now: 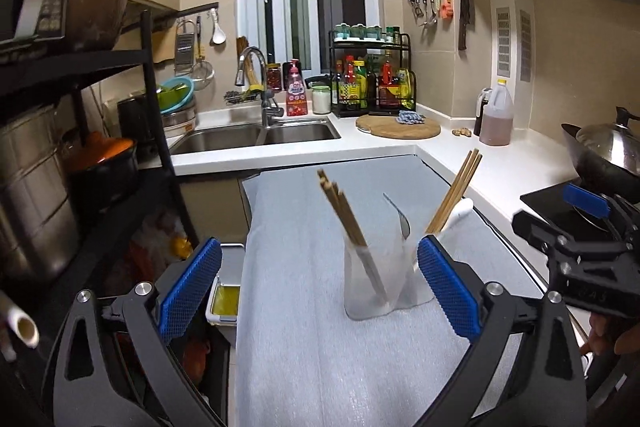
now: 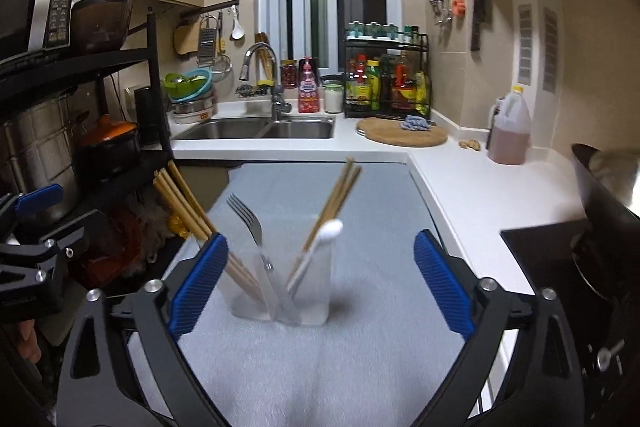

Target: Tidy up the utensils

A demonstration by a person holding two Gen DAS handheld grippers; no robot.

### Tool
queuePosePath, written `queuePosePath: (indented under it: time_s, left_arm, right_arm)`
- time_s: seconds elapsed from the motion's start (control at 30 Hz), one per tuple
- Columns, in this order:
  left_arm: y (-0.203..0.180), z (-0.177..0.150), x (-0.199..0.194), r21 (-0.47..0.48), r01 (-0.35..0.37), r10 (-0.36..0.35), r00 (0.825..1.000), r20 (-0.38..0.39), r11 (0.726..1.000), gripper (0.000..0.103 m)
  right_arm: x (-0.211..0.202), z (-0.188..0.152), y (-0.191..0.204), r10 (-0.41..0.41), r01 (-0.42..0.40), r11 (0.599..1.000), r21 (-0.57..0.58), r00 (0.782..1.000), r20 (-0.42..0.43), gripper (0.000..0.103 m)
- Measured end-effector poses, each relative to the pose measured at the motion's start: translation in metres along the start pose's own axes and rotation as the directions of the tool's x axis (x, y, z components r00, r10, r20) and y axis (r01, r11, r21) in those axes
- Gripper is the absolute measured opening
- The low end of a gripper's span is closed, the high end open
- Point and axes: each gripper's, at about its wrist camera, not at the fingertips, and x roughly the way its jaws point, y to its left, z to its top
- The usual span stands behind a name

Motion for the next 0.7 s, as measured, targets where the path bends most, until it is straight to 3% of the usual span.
queuePosePath:
  time_s: [0.1,0.3,0.7]
  left_arm:
    - [-0.003,-0.019,-0.013,-0.023,-0.016,0.016,1.0,0.02,1.0,0.095]
    - [-0.013,-0.047,-0.027,0.003,-0.044,0.044,0.999,-0.009,0.999,0.095]
    - [-0.015,-0.081,-0.045,-0.016,-0.052,0.051,0.998,-0.031,0.999,0.095]
  right_arm:
    - [-0.012,-0.026,0.005,-0.083,0.082,0.996,-0.028,0.997,-0.002,0.098]
    - [-0.022,-0.063,0.007,-0.075,0.076,0.997,0.01,0.996,-0.055,0.098]
    - [-0.043,-0.097,0.015,-0.076,0.076,0.997,-0.002,0.995,-0.066,0.098]
